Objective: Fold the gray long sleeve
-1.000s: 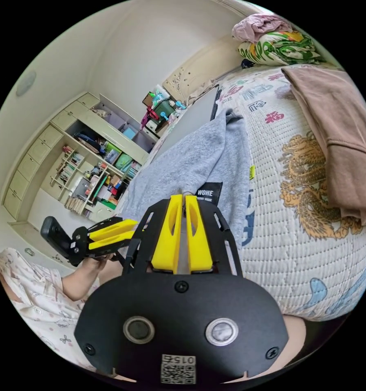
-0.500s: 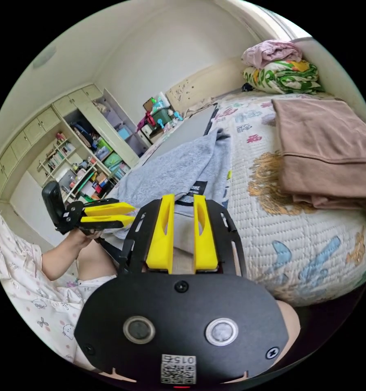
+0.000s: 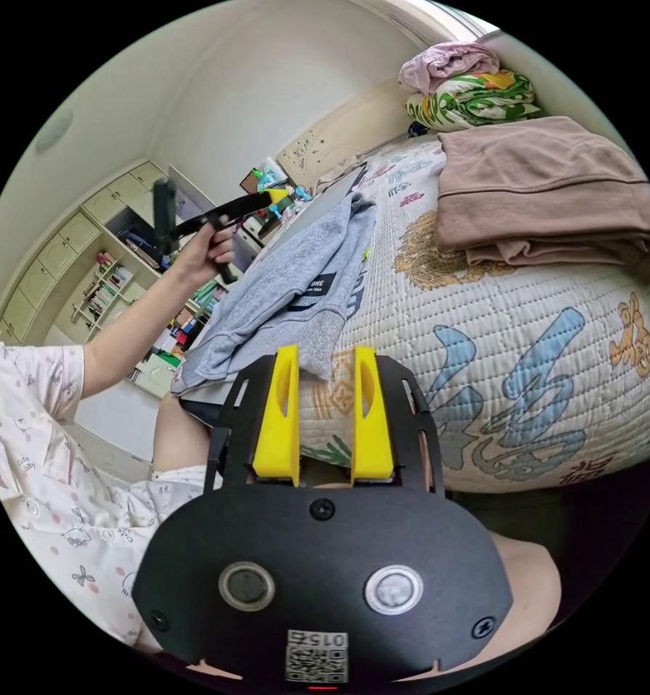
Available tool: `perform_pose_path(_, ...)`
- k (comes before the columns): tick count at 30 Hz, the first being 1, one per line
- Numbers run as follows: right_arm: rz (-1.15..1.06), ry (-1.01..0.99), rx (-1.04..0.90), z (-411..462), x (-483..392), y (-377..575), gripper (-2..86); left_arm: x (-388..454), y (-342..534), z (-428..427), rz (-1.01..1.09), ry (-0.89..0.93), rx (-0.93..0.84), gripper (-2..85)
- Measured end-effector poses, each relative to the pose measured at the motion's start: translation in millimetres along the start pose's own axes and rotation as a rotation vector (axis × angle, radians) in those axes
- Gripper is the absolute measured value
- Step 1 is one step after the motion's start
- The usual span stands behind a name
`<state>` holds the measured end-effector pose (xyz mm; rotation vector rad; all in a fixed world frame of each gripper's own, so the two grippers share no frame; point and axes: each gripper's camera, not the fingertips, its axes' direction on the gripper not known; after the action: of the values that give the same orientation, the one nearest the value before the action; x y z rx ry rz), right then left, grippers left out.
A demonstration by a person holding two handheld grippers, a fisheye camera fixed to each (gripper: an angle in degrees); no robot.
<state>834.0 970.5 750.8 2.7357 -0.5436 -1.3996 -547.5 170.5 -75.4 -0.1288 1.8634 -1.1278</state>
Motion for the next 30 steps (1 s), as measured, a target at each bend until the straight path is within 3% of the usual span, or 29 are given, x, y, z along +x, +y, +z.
perform_pose_path(8,0.011,-0.074,-0.063,18.8,9.6,-5.8,9.1,-27.5,-83.4,129.7,-0.199,-0.075,-0.251,10.9)
perform_pose_path(14,0.014,-0.014,-0.083,27.5,20.1,-8.3,3.9,-21.7,-113.0,179.0,-0.140,-0.179,-0.402,6.6)
perform_pose_path(16,0.008,0.004,-0.052,23.8,22.5,-6.2,3.1,-17.2,-121.4,178.3,-0.111,-0.216,-0.394,4.1)
perform_pose_path(19,0.036,0.011,0.039,7.8,31.7,1.5,2.1,-13.0,-135.8,144.9,-0.129,-0.257,-0.202,0.9)
perform_pose_path(21,0.050,0.033,0.096,-5.5,38.8,8.4,1.6,-13.8,-151.2,105.6,-0.129,-0.161,0.001,0.2)
perform_pose_path(22,0.052,0.040,0.106,-7.4,40.2,9.8,1.6,-14.6,-157.7,98.7,-0.133,-0.142,0.016,0.2)
perform_pose_path(26,0.055,0.091,0.103,3.5,51.7,14.7,1.3,-23.4,-186.4,99.0,-0.047,-0.069,-0.140,1.2)
perform_pose_path(30,0.069,0.077,0.103,17.0,65.9,24.7,1.4,-33.2,-153.2,138.3,-0.004,-0.057,-0.307,7.4)
